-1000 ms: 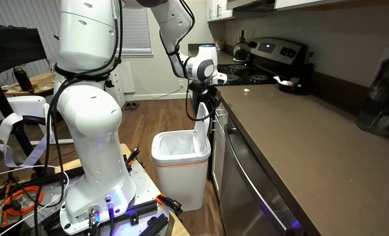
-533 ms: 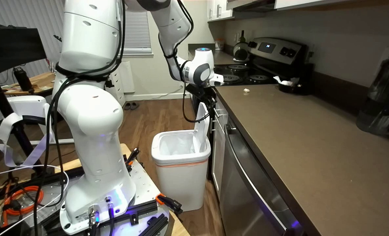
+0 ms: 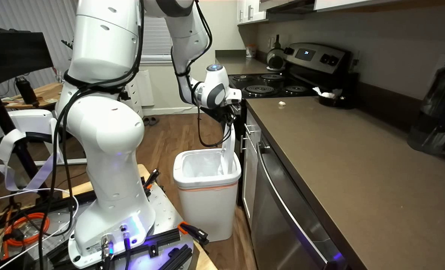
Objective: Close the lid of the white bin
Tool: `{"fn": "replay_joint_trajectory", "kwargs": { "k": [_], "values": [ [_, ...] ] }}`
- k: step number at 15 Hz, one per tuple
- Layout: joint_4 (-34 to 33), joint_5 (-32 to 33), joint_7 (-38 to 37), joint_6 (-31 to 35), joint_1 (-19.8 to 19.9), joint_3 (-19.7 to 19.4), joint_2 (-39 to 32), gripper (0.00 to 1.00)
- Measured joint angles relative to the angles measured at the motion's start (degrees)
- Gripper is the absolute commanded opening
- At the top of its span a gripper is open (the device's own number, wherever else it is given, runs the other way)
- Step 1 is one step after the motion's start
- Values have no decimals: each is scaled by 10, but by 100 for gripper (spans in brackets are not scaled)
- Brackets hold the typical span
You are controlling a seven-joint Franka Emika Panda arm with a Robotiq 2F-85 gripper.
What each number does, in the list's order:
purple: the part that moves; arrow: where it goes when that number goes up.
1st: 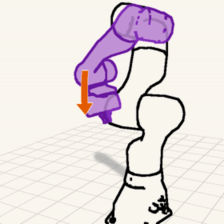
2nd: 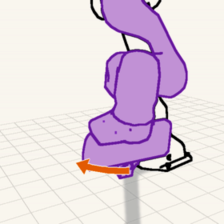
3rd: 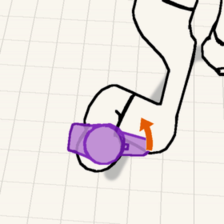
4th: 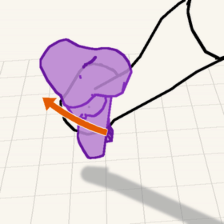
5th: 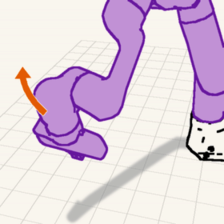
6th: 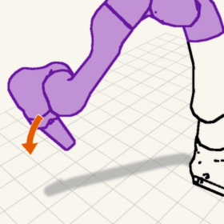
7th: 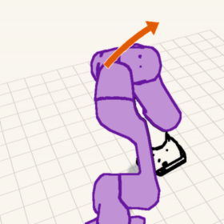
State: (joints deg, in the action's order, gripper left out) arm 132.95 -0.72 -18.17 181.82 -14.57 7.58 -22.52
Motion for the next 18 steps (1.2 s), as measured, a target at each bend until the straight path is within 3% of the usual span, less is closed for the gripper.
{"fn": "replay_joint_trajectory", "kwargs": {
  "k": [3,8,18],
  "values": [
    [0,-4,3,0,4,20,0,7],
    [-27,-12,17,-76,9,32,1,6],
    [-68,10,27,-105,-30,-51,1,6]
  ]
}}
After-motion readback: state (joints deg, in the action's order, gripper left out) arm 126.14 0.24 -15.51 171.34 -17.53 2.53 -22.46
